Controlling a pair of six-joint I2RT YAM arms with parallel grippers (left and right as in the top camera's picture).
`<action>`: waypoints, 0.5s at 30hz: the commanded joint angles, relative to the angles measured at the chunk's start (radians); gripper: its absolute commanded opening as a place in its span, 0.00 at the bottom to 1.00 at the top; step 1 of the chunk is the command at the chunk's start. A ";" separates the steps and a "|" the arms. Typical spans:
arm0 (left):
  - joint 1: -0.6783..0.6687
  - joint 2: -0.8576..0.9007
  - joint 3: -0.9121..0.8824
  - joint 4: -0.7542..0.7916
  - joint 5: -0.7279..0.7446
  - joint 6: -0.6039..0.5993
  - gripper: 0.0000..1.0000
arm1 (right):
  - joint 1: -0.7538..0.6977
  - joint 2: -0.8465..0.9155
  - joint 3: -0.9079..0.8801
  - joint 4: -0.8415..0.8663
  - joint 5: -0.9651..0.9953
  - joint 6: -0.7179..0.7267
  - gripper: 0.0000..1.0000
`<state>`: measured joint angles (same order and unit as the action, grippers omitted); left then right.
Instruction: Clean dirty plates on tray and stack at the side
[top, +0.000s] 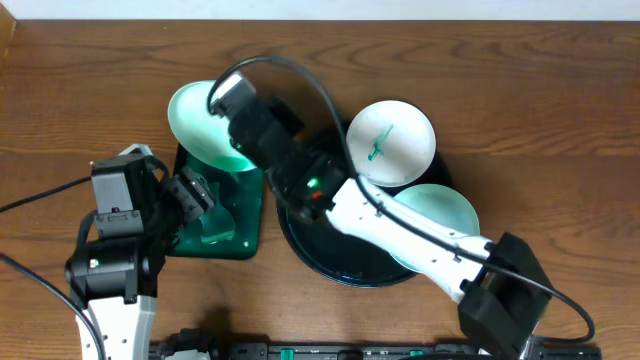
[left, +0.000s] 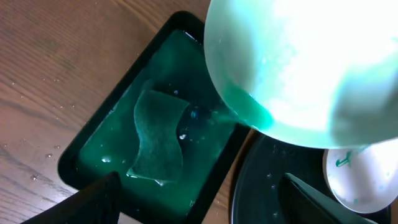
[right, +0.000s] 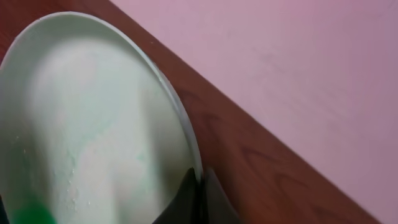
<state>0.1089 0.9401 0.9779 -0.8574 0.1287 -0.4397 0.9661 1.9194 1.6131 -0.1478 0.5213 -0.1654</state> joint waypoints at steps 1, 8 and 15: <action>0.004 0.013 0.028 -0.002 0.002 0.017 0.80 | 0.031 -0.013 0.007 0.010 0.173 -0.056 0.01; 0.004 0.038 0.028 -0.002 0.002 0.017 0.80 | 0.063 -0.014 0.007 0.011 0.233 -0.102 0.01; 0.004 0.054 0.028 -0.003 0.002 0.017 0.81 | 0.080 -0.014 0.007 0.025 0.265 -0.151 0.01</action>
<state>0.1089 0.9871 0.9779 -0.8570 0.1287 -0.4397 1.0328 1.9198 1.6131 -0.1333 0.7429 -0.2760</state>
